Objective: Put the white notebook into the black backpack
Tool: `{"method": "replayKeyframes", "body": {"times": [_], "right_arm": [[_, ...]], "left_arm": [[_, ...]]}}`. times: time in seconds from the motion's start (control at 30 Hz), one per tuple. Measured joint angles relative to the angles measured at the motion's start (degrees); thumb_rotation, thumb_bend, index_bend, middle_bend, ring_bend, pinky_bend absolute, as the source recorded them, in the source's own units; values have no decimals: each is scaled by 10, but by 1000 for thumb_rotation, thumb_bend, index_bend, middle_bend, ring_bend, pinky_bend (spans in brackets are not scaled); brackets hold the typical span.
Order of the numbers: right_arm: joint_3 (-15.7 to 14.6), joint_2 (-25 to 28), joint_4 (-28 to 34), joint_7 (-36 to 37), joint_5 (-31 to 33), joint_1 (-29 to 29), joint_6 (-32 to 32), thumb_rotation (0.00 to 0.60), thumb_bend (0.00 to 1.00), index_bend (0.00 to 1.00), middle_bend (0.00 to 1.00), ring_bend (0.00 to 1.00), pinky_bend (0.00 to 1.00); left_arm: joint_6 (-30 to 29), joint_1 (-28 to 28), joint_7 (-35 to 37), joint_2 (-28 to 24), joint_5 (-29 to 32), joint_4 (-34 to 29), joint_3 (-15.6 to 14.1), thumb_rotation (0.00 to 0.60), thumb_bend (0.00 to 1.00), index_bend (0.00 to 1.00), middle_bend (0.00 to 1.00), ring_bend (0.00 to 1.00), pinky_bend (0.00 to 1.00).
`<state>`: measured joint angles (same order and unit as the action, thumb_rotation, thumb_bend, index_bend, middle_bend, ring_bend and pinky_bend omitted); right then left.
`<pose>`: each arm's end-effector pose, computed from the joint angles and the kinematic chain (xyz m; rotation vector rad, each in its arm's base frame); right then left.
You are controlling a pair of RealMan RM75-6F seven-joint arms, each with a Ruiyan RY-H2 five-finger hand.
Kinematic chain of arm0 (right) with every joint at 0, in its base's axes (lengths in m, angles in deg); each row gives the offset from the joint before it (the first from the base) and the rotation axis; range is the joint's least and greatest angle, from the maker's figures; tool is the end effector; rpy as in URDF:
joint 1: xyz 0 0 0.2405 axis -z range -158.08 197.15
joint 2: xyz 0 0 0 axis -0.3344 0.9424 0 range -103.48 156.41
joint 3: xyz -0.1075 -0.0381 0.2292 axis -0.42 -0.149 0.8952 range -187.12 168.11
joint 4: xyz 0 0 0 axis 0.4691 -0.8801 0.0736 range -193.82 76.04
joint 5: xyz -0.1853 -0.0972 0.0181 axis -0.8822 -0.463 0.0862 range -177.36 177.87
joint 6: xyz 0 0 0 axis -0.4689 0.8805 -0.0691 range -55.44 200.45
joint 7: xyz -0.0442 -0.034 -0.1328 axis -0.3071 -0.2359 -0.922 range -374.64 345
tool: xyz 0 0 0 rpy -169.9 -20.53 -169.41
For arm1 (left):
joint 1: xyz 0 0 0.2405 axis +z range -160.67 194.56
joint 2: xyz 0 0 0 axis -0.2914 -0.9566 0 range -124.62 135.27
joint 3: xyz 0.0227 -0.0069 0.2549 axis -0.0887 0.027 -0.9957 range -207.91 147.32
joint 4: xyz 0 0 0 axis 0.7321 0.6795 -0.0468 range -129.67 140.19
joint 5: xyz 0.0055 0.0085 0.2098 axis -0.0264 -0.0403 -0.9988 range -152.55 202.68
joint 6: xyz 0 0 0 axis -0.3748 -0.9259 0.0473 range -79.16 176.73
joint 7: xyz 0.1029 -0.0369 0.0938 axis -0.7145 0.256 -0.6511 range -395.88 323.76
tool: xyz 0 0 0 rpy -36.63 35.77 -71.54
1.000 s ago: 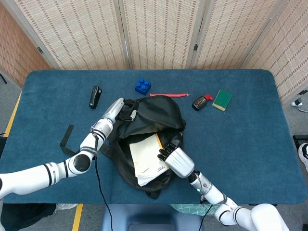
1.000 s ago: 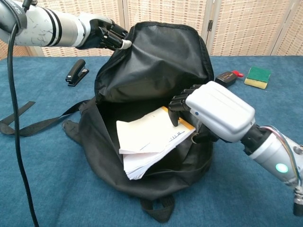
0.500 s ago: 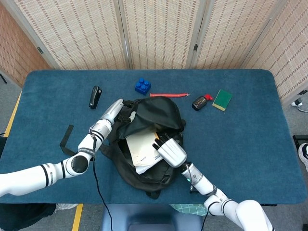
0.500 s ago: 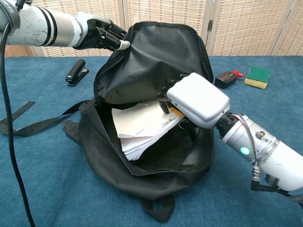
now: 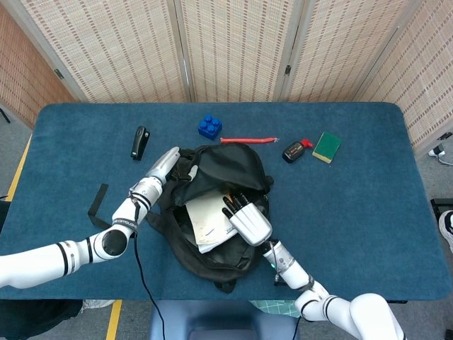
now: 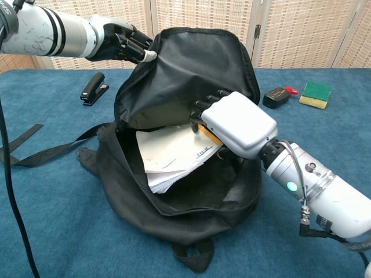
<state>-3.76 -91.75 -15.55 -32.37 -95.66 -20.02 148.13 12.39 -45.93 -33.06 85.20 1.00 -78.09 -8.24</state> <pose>-0.1295 -0.3091 -0.1052 1.8845 -0.2585 1.1321 -0.0550 0.4374 0.0314 -1.4792 -1.7683 -1.1658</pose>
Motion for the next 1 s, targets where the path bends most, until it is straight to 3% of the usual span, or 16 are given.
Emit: {"method": "replayKeyframes", "body": {"times": [0.17, 0.47, 0.73, 0.87, 1.0], "right_arm": [[1, 44, 97, -23, 21, 16, -13, 600, 131, 0, 43, 74, 118], [-11, 147, 260, -68, 37, 45, -27, 600, 83, 0, 37, 80, 109], [-69, 302, 399, -66, 8, 94, 2, 600, 76, 0, 81, 127, 151], [-108, 371, 423, -36, -26, 127, 44, 600, 76, 0, 111, 155, 168], [-126, 411, 421, 5, -48, 164, 97, 600, 76, 0, 136, 175, 179]], "left_arm": [[0, -5, -1, -2, 6, -1, -5, 600, 621, 514, 318, 248, 33], [-3, -9, -10, -9, 7, -12, -19, 600, 620, 471, 299, 235, 11], [20, 10, -13, -44, -52, -58, -36, 600, 479, 159, 153, 111, 0], [16, 33, -7, -64, -103, -92, -41, 600, 451, 129, 134, 95, 0], [-9, 71, 8, -84, -164, -128, -43, 600, 442, 139, 134, 101, 0]]}}
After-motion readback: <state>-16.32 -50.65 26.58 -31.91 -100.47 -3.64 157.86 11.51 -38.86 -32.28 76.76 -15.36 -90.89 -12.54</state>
